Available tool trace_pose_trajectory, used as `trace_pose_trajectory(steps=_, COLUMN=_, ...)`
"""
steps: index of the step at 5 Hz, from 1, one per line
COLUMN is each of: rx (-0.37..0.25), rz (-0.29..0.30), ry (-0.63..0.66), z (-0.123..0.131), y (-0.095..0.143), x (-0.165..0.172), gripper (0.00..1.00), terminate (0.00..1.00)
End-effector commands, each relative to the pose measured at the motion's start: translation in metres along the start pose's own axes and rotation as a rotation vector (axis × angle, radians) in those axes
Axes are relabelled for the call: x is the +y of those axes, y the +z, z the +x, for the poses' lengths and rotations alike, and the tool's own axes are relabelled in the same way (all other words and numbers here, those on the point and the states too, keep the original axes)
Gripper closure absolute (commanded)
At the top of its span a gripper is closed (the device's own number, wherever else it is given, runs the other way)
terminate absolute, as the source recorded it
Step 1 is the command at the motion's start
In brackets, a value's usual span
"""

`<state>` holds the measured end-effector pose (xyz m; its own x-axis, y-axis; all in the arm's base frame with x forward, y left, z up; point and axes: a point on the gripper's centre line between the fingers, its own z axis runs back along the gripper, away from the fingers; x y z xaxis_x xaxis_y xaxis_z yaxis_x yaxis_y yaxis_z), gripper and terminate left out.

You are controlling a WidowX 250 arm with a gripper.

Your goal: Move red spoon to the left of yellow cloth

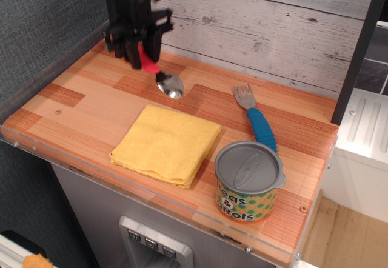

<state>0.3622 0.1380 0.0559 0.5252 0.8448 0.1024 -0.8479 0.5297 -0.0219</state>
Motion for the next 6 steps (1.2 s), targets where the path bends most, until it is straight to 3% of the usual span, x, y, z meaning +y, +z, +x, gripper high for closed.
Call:
trace_pose_trajectory(steps=1, rx=0.031, rz=-0.022, ry=-0.436, z=0.027, y=0.015, x=0.034, gripper=1.0, terminate=0.0)
trace_pose_trajectory(steps=2, rx=0.039, rz=-0.01, ry=-0.644, z=0.027, y=0.001, x=0.039, gripper=1.0, terminate=0.0)
trace_pose_trajectory(steps=3, rx=-0.021, rz=-0.034, ry=-0.836, z=0.02, y=0.0, x=0.044, gripper=1.0, terminate=0.0)
trace_pose_trajectory(steps=4, rx=-0.087, rz=-0.076, ry=-0.94, z=0.017, y=-0.005, x=0.053, gripper=1.0, terminate=0.0)
trace_pose_trajectory(steps=6, rx=-0.085, rz=-0.161, ry=-0.99, z=0.022, y=-0.012, x=0.065, gripper=1.0, terminate=0.0)
